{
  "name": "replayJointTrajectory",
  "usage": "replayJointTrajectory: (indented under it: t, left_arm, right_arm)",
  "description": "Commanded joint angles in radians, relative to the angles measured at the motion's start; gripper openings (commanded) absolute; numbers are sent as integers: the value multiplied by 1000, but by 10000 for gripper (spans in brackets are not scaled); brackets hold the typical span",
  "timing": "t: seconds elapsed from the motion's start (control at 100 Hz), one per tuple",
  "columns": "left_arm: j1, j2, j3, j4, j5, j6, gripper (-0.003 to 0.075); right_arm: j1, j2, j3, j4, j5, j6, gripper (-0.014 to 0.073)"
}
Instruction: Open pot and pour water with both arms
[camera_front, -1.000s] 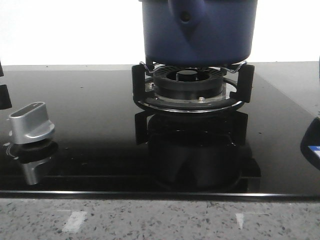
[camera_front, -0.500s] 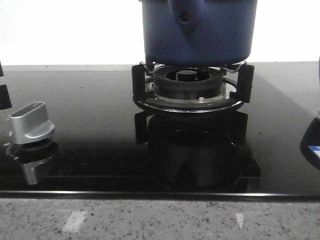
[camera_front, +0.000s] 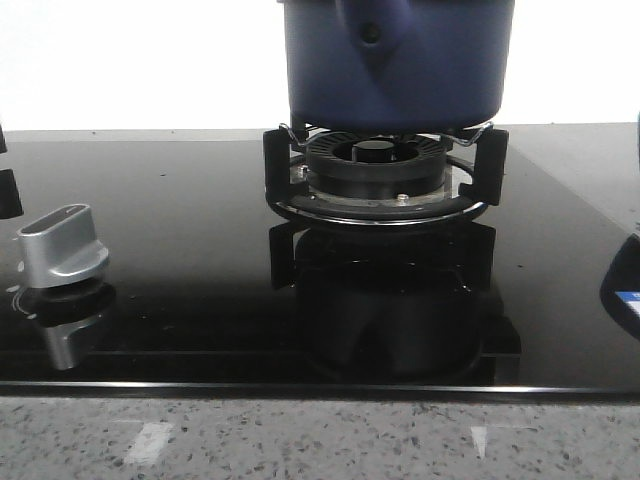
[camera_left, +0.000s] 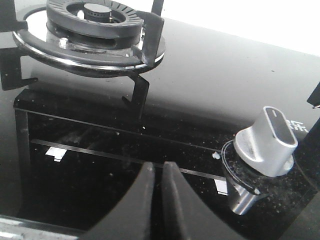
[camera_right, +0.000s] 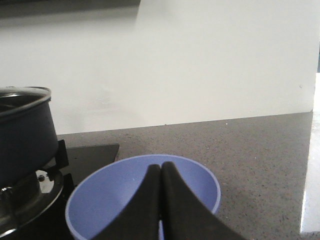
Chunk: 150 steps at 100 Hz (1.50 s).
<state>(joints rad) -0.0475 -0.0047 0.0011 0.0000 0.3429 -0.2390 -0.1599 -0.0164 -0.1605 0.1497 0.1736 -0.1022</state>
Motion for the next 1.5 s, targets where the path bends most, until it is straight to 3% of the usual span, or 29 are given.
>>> replayJointTrajectory:
  t: [0.0,0.27,0.55,1.49]
  left_arm:
    - [4,-25,30,-6,-23,1,-20]
    - [4,-25,30,-6,-23,1,-20]
    - [4,-25,30,-6,-23,1,-20]
    - [4,-25,30,-6,-23,1,-20]
  right_arm:
    - [-5,-5,58,-8,-152,-10,-74]
    - [-5,-12,197,-8,-153,-10,-74]
    - [-5,-12,197,-6,149,-10,-74]
    - [-5,-12,197,-6,144,-10,-74]
